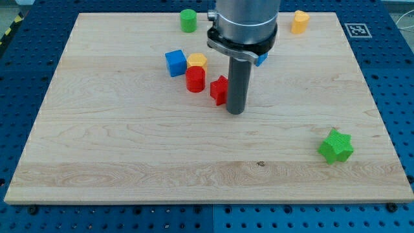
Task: Move your arms towards blue triangle
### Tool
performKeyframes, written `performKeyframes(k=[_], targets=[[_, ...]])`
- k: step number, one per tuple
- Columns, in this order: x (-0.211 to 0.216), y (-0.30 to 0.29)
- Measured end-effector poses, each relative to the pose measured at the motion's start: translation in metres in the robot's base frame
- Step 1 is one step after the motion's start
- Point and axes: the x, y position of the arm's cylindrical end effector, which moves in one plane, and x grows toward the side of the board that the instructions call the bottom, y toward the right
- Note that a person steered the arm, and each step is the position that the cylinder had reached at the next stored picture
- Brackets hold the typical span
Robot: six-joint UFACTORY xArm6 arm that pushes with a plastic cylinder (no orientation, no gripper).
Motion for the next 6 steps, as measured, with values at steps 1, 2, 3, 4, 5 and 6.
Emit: performKeyframes(k=[1,2,3,4,5,6], targets=[[-0.016,-0.008],[-0.033,-0.008],[-0.048,-0.008],[-0.052,0.013],[-0.037,0.061],[-0.059,0.092]])
